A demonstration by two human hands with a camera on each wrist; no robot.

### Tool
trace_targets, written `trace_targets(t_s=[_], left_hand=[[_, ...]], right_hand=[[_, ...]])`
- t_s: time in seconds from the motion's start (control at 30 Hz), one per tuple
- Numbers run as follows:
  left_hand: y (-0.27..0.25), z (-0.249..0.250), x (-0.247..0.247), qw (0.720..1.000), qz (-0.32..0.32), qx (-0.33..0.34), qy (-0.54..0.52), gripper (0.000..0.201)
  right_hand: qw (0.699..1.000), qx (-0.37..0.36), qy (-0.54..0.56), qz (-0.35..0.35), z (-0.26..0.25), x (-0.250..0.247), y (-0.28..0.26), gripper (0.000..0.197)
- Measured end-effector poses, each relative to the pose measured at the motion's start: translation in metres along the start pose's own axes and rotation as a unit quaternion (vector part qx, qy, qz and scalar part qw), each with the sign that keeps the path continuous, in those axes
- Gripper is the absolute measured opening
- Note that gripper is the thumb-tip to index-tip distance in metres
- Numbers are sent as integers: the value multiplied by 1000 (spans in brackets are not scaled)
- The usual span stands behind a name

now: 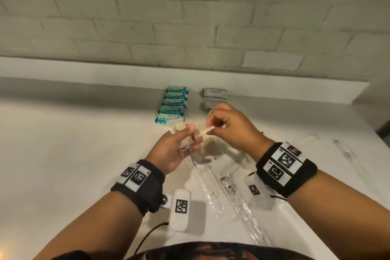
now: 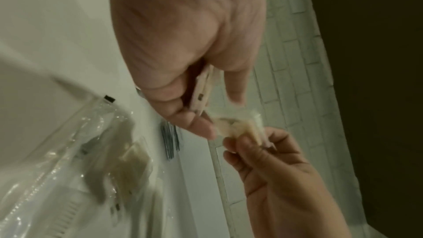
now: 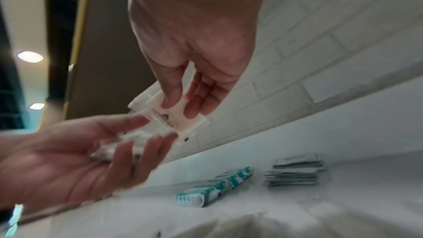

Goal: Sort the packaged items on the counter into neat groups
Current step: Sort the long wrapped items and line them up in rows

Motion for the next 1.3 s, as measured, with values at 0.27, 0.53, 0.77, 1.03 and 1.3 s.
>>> trace_targets(t_s=[0.27,0.53,0.77,1.03,1.3], left_hand=[[-8,20,9,993,-12,108,47,36],[-12,13,10,989,6,107,103,24],[-7,10,14,971,-11,64,229,28],[-1,3,10,962,13,44,270,30],[-1,-5,-10,997,15,-8,81,15]], right_hand=[[983,123,139,-4,9,2,-22,14],[948,193,250,-32,22,11,-19,14],[978,154,122,-69,11,-4,-11,8],[972,141,176,-65,17,2,-4,6],[955,231,-169,-76,43,-20,15,12]])
Point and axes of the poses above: each hand's wrist, its own y-axis towards the middle knuckle, its own x-axis out of the palm, z = x × y, the point moved 6 cm from there along y, towards the middle knuckle, and after that the axes turned 13 degrees about -z, right-handed, at the moved point
